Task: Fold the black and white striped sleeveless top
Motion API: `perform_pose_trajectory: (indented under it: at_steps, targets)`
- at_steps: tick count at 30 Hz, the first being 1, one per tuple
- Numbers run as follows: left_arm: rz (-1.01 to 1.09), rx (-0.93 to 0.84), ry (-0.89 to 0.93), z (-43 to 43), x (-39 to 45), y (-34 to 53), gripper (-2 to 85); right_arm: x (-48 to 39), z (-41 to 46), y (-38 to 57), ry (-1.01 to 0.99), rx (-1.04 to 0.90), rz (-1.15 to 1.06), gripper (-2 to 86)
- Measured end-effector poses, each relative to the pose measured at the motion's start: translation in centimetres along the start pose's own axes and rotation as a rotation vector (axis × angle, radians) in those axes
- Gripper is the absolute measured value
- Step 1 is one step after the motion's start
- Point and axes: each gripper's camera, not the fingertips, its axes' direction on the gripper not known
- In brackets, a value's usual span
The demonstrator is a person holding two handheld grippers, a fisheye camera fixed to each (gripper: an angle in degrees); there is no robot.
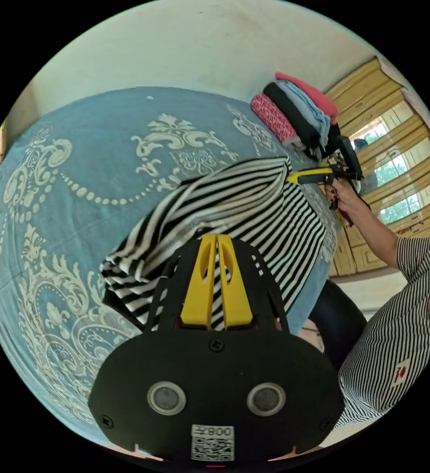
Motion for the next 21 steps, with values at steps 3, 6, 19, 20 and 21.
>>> perform_pose_trajectory:
  at_steps: [3,6,19,20,21]
  targets:
    - [-0.021,-0.042,-0.051,1.0,-1.4,-0.2,0.2,-0.2,1.3,0.6,0.041,-0.077,-0.024,0.0]
    - [-0.087,-0.009,-0.022,0.2,-4.0,-1.4,0.2,0.0,1.9,-0.1,0.043,-0.091,-0.034,0.0]
    - [-0.135,0.159,-0.102,-5.8,-11.7,-5.2,0.2,5.5,0.9,-0.9,-0.111,0.071,0.137,0.0]
    - [-0.106,0.176,-0.053,-6.1,-11.5,-4.7,0.2,5.7,1.0,-0.4,-0.119,0.078,0.143,0.0]
    - [-0.046,0.178,0.004,-6.1,-10.8,-4.3,0.2,6.0,1.3,0.0,-0.117,0.077,0.148,0.0]
